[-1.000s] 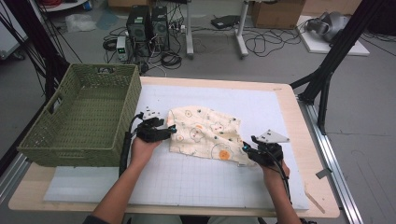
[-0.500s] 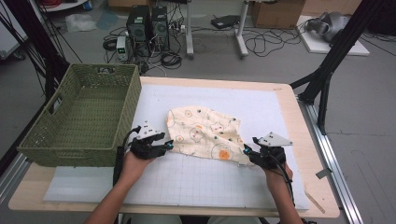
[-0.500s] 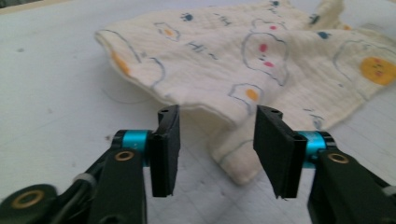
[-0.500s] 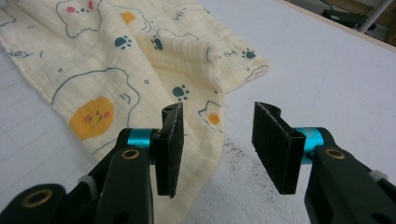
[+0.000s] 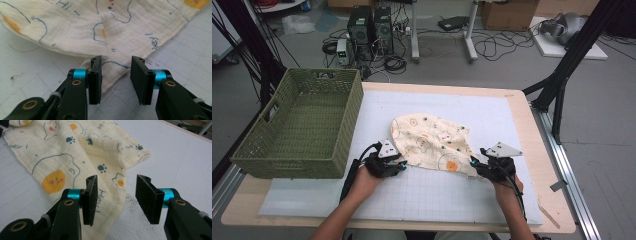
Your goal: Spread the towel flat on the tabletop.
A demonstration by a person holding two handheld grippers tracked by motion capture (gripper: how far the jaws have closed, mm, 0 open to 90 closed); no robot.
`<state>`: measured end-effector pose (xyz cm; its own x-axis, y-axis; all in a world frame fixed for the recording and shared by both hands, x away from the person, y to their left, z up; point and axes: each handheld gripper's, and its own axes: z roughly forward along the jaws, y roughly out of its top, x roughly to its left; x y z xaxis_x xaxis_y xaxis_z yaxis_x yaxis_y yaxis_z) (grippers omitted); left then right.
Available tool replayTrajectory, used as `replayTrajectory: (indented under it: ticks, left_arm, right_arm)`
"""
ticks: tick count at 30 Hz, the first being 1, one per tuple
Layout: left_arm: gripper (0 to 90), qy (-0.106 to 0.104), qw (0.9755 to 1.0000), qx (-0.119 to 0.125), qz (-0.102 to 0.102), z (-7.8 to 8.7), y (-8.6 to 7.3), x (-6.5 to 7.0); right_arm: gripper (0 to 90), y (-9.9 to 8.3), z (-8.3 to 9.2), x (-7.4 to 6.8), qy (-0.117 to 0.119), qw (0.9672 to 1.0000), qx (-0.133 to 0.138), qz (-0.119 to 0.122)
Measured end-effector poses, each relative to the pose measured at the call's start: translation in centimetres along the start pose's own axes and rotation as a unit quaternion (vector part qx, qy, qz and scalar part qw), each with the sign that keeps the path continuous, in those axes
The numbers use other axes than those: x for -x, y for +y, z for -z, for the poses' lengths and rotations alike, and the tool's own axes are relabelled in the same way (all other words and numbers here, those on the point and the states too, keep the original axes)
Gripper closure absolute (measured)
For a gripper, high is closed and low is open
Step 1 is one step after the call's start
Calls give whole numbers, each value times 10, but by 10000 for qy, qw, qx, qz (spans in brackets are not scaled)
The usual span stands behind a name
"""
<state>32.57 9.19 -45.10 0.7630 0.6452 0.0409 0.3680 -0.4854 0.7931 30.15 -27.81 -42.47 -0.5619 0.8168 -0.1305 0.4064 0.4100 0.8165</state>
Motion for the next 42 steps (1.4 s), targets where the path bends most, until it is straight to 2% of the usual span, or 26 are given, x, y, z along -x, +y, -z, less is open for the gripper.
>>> replayTrajectory:
  ticks: [4, 10, 15, 18, 20, 23, 24, 26, 28, 30, 32, 33, 34, 36, 39, 42]
  left_arm:
    - [860, 131, 9999, -11, 6, 1, 0, 1]
    - [873, -117, 9997, -92, 215, 13, -5, 0]
    - [873, -332, 9990, -218, 194, 32, -16, 4]
    - [873, -384, 9987, -278, 178, 44, -25, 8]
    - [873, -466, 9983, -302, 168, 51, -29, 11]
    - [871, -620, 9975, -246, 218, 57, -32, 13]
    - [868, -668, 9973, -203, 233, 58, -32, 14]
    - [853, -700, 9971, -84, 295, 59, -30, 13]
    - [768, -658, 9969, 53, 434, 60, -26, 11]
    - [675, -531, 9969, 210, 541, 61, -22, 7]
    - [629, -378, 9967, 333, 636, 60, -18, 2]
    - [592, -281, 9965, 381, 694, 59, -16, -1]
    - [566, -204, 9958, 445, 776, 58, -14, -4]
    - [538, -5, 9946, 562, 867, 56, -10, -11]
    - [499, 230, 9923, 644, 1035, 51, -4, -21]
    - [496, 357, 9911, 651, 1104, 45, -1, -28]
  right_arm:
    - [520, 0, -1, -1, 44, 10000, -30, 2]
    - [520, -1, -1, -1, 114, 9999, -40, -2]
    - [521, -1, -1, -2, 176, 9998, -42, 13]
    - [521, 0, -3, -4, 272, 9996, -43, -46]
    - [521, 1, -7, -9, 451, 9989, -68, -84]
    - [525, 2, -16, -20, 659, 9976, -180, 89]
    - [532, 2, -18, -24, 725, 9971, -239, 56]
    - [542, 1, -25, -28, 1093, 9935, -307, 66]
    - [554, 0, -30, -33, 1220, 9910, -510, 191]
    - [649, -1, -31, -35, 1321, 9894, -554, 236]
    - [767, -1, -31, -37, 1419, 9878, -589, 254]
    - [851, 0, -30, -38, 1478, 9868, -570, 334]
    - [875, 0, -28, -40, 1487, 9861, -585, 452]
    - [879, 0, -25, -42, 1459, 9852, -656, 613]
    - [880, -3, -17, -42, 1584, 9827, -731, 624]
    - [881, -10, -5, -42, 1701, 9803, -777, 643]
